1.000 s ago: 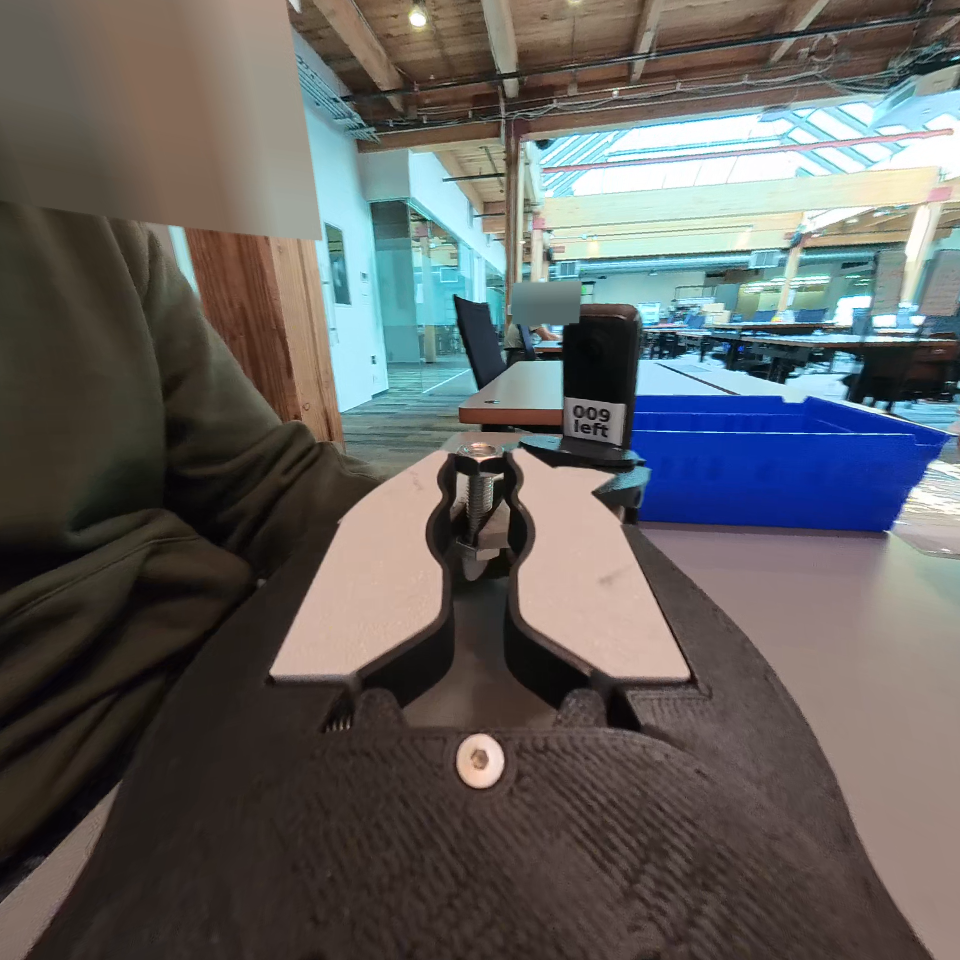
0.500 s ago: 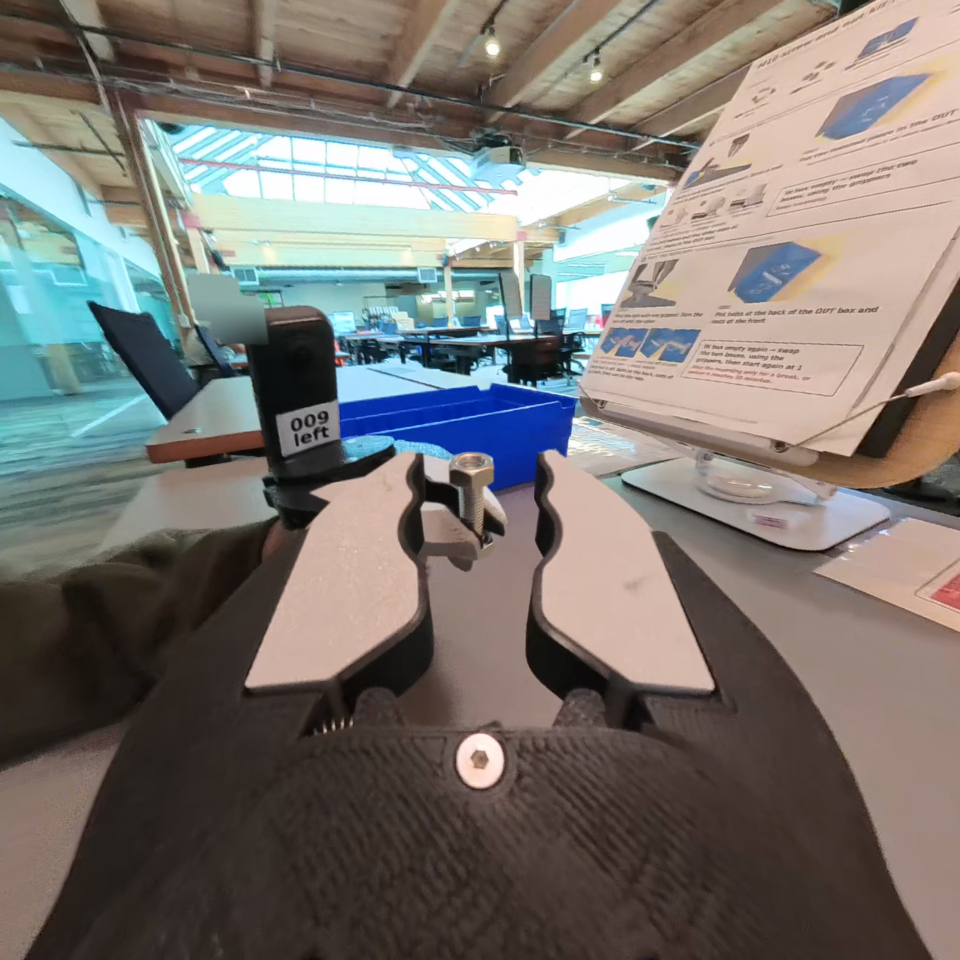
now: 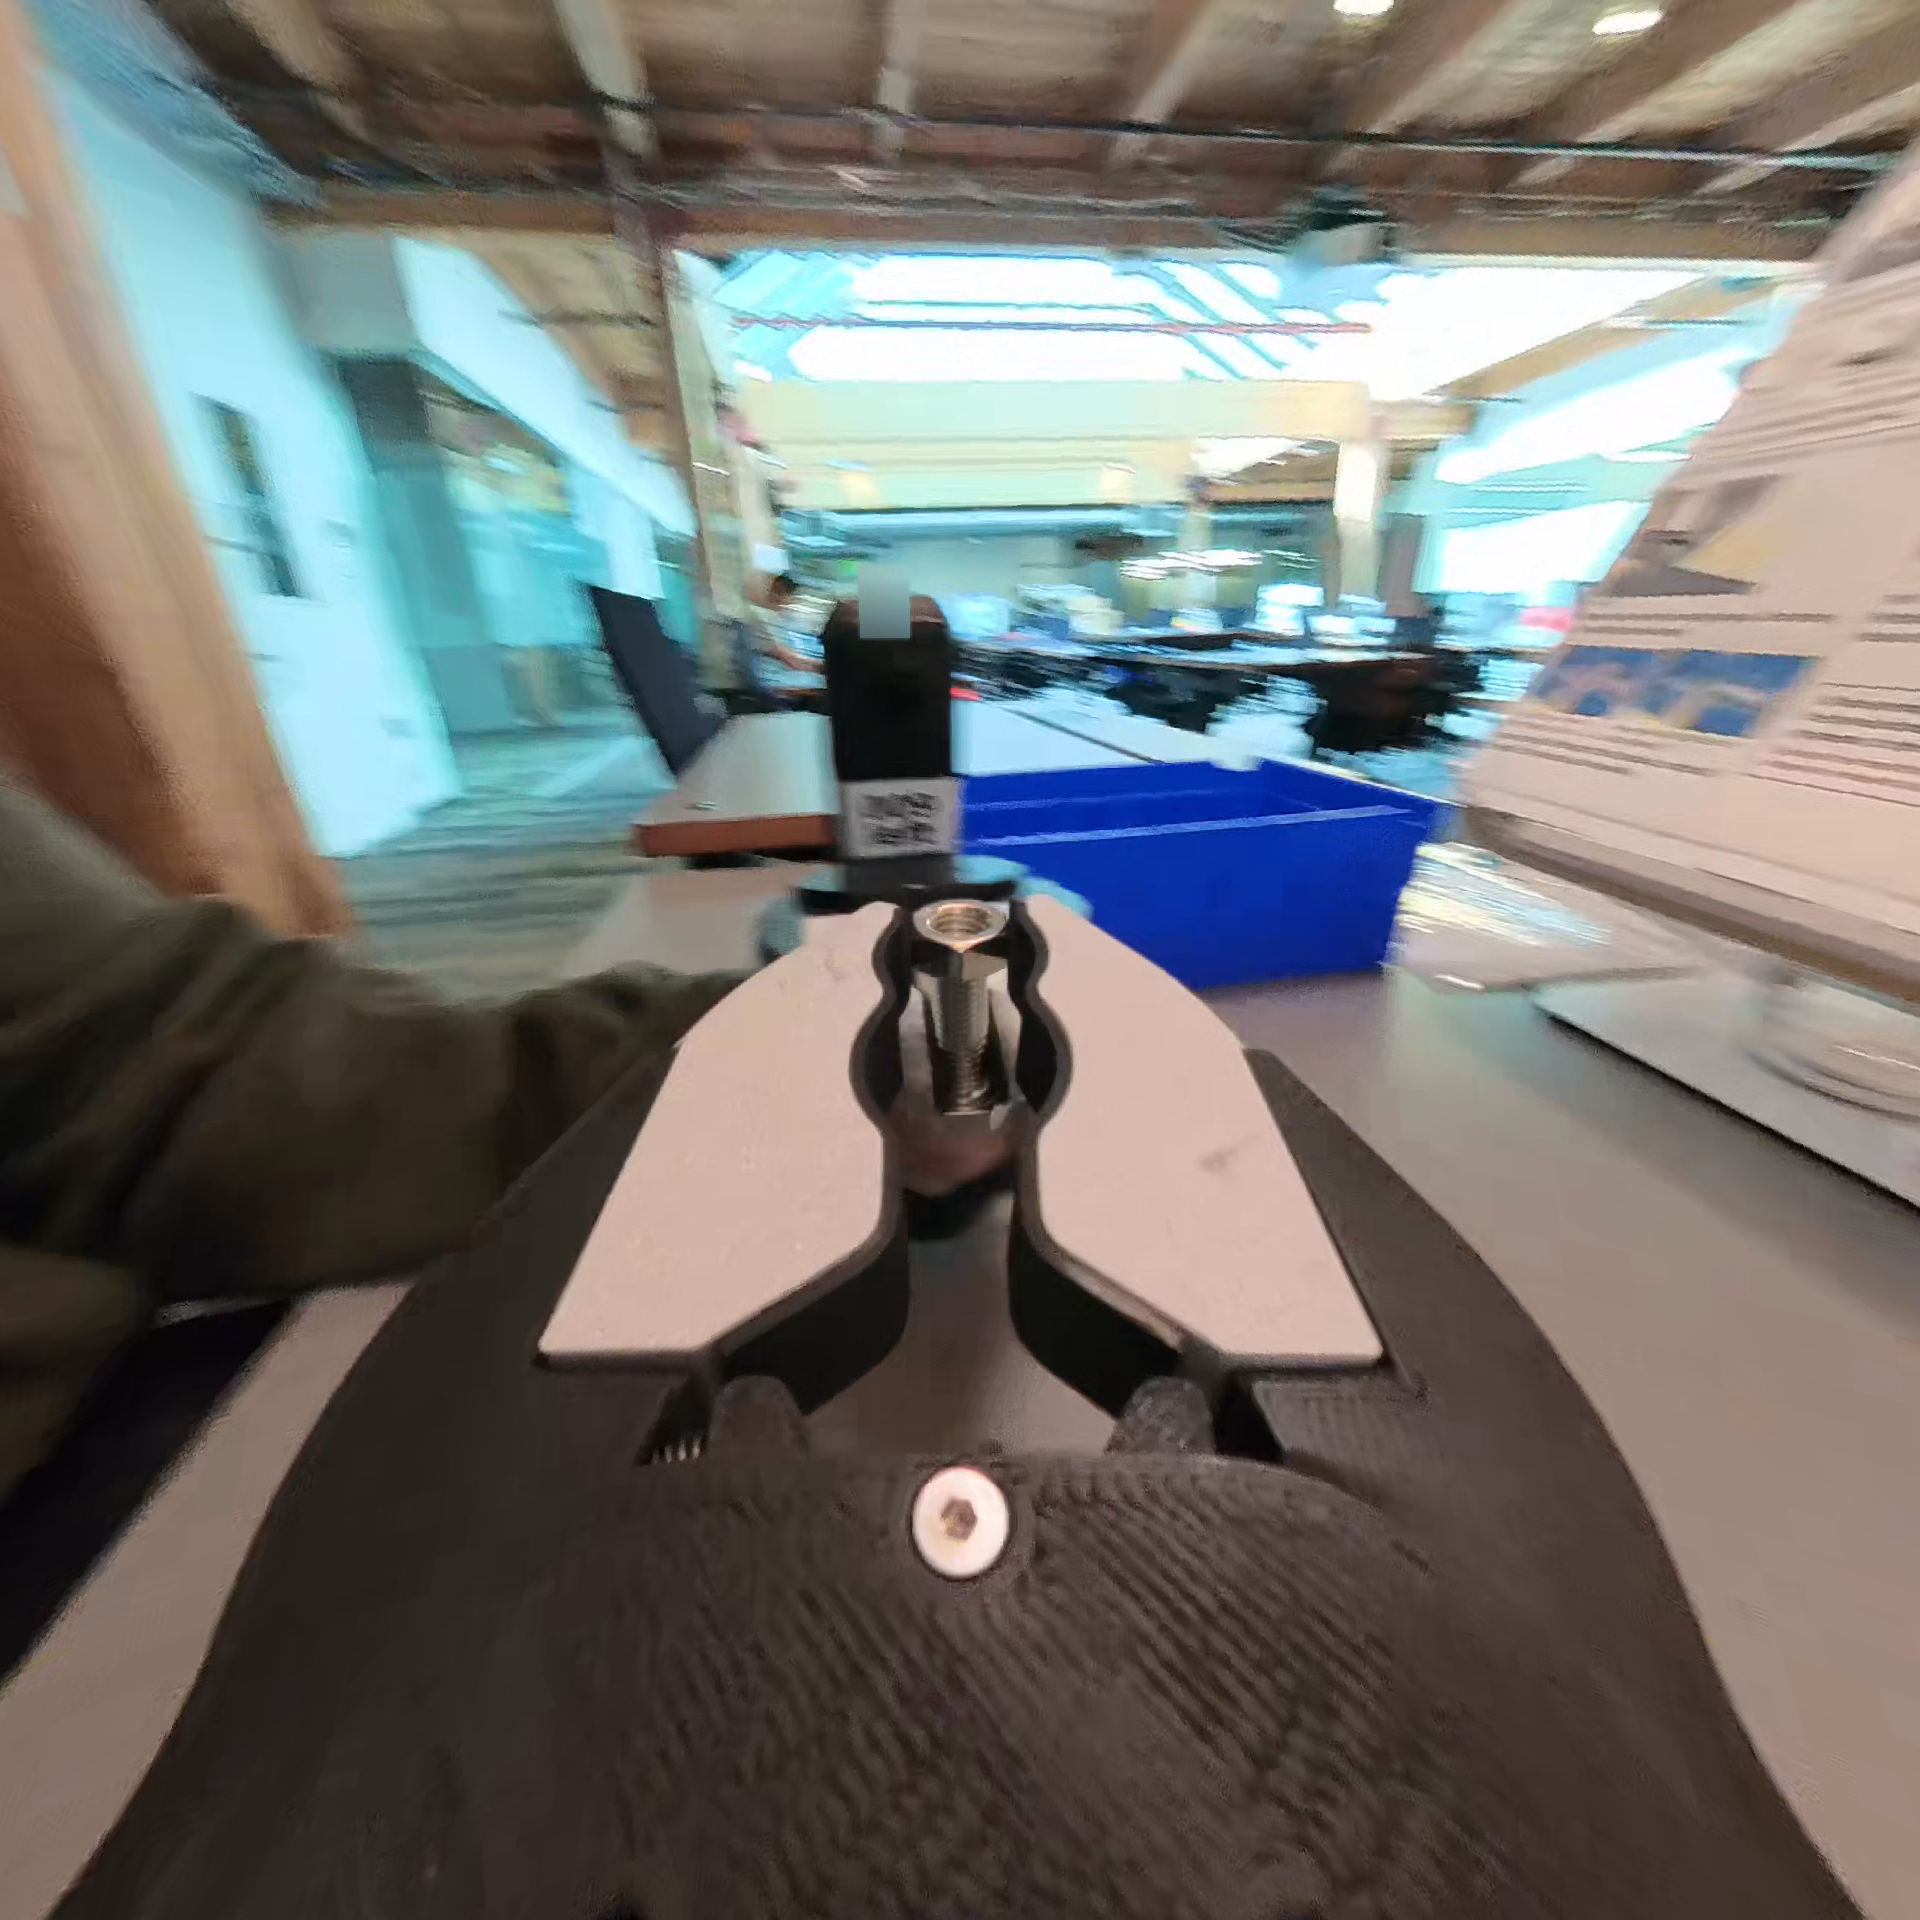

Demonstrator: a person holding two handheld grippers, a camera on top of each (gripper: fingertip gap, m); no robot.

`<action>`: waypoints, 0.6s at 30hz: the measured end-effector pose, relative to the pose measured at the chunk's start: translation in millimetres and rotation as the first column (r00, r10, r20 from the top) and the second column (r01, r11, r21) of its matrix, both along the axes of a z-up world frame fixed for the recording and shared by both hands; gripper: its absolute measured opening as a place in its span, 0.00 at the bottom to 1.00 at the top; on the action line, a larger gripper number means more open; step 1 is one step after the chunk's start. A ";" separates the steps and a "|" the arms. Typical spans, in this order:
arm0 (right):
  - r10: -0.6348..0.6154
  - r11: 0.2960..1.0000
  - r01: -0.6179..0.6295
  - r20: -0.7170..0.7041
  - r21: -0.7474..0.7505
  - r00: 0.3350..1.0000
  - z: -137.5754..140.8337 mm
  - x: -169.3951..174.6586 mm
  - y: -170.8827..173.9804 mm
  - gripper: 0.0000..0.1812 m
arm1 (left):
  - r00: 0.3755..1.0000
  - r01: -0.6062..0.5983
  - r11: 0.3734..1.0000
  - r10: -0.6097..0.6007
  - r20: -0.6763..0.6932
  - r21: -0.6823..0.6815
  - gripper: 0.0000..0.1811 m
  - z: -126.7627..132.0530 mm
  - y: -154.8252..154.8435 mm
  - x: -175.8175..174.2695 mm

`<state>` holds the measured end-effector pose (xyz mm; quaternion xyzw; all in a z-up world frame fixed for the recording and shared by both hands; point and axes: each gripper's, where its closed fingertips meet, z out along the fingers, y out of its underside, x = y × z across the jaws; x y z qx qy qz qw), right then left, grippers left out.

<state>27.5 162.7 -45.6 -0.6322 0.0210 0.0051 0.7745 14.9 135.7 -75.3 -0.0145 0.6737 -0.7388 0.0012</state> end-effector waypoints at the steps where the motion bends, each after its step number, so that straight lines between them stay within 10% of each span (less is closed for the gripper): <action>1: 0.109 0.994 -0.109 -0.004 0.017 0.994 3.4 -13.9 -2.3 0.10 | 0.997 0.082 0.997 -0.082 0.002 -0.011 0.05 2.1 -2.2 -12.6; 7: 0.392 0.920 -0.392 0.047 0.005 0.919 5.0 -59.1 -8.9 0.10 | 0.954 0.298 0.954 -0.298 -0.006 -0.013 0.05 1.3 -6.9 -46.4; 18: -0.137 0.990 0.136 -0.041 -0.021 0.990 -6.0 18.4 -1.5 0.25 | 0.931 -0.355 0.931 0.343 0.121 0.089 0.05 -12.4 7.3 43.5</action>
